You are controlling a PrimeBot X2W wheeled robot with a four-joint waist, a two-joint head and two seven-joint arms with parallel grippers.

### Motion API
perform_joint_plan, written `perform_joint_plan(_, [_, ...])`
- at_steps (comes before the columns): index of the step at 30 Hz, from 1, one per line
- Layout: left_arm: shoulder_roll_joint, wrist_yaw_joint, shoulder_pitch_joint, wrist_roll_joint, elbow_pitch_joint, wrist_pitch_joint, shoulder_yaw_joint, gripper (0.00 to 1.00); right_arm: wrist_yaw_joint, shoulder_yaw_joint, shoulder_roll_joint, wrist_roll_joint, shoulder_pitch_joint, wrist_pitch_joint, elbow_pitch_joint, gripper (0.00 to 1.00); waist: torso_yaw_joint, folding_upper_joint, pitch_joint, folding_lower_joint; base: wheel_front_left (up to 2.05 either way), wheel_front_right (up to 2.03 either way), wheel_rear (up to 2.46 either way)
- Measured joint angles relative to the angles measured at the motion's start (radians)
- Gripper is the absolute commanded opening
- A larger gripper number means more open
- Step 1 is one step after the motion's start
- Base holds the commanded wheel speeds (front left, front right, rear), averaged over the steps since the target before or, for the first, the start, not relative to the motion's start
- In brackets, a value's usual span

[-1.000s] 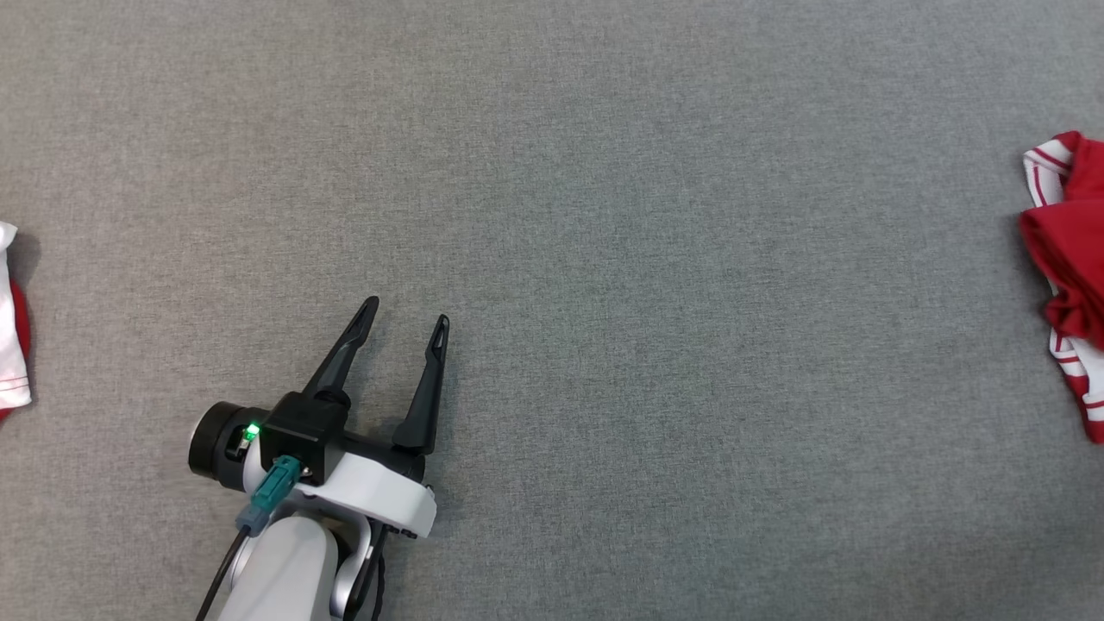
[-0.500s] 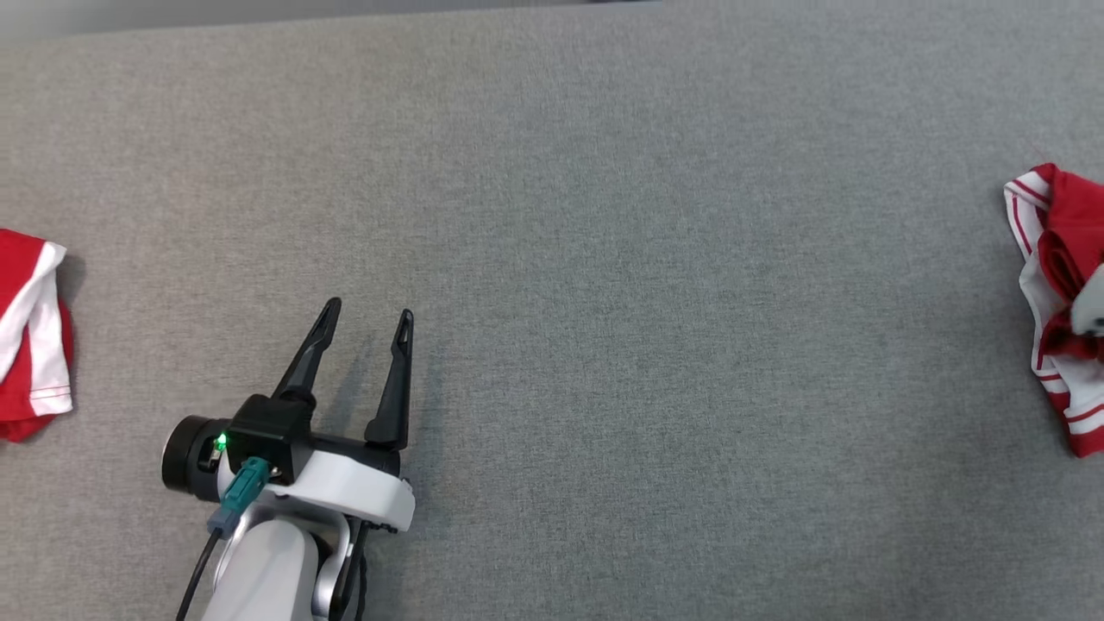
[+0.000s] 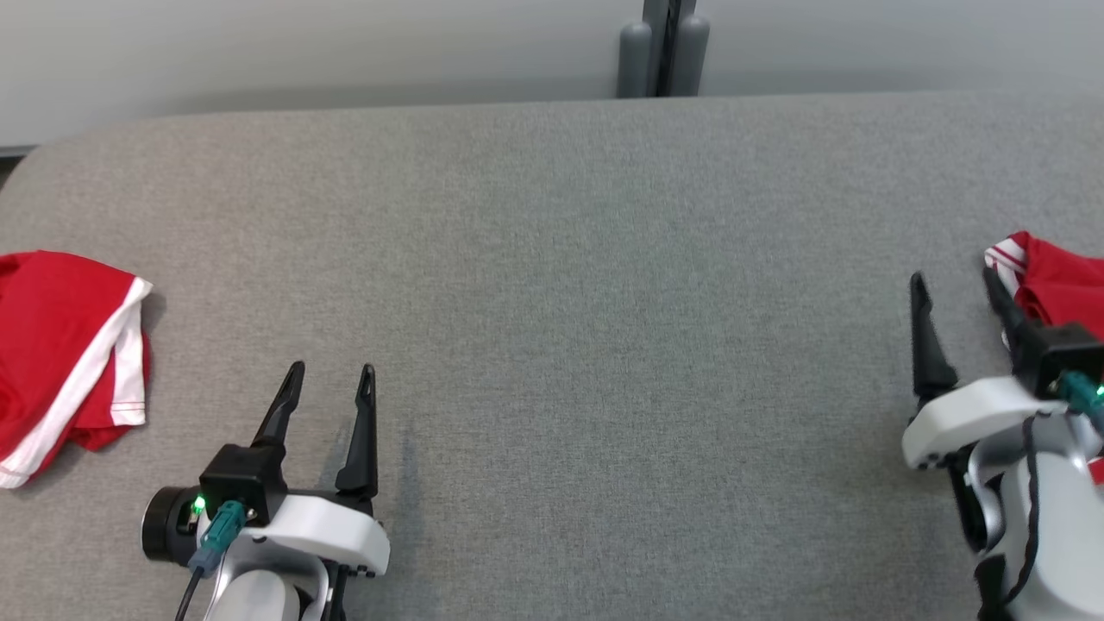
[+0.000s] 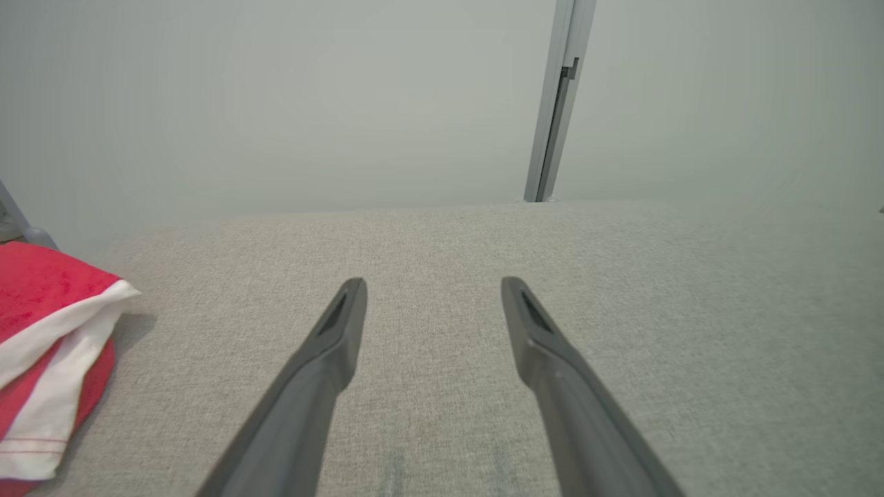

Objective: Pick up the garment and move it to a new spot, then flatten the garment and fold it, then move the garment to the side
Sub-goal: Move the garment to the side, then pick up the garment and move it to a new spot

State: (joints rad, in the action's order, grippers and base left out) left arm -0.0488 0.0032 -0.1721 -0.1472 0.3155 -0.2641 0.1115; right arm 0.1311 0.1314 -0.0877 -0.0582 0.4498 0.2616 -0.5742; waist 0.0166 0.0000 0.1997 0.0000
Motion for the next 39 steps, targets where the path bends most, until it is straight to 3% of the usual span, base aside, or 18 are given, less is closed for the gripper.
perform_joint_plan(16, [0.0, 0.022, 0.128, 0.001, 0.072, 0.0, -0.08, 1.0, 0.0, -0.147, 0.04, 0.162, -0.232, 0.0, 0.057, 1.0, 0.012, 0.0, -0.182, 0.0, 0.0, 0.0, 0.0])
perform_joint_plan(27, [0.001, 0.03, 0.144, -0.003, 0.069, 0.0, -0.086, 1.0, 0.0, -0.174, 0.039, 0.178, -0.26, 0.0, 0.071, 1.0, 0.018, 0.0, -0.193, 0.0, 0.0, 0.0, 0.0])
perform_joint_plan(39, [0.0, 0.057, 0.145, -0.013, 0.083, 0.0, -0.163, 1.0, 0.0, -0.271, 0.04, 0.207, -0.259, 0.0, 0.077, 1.0, 0.189, 0.0, -0.167, 0.0001, 0.0, 0.0, 0.0])
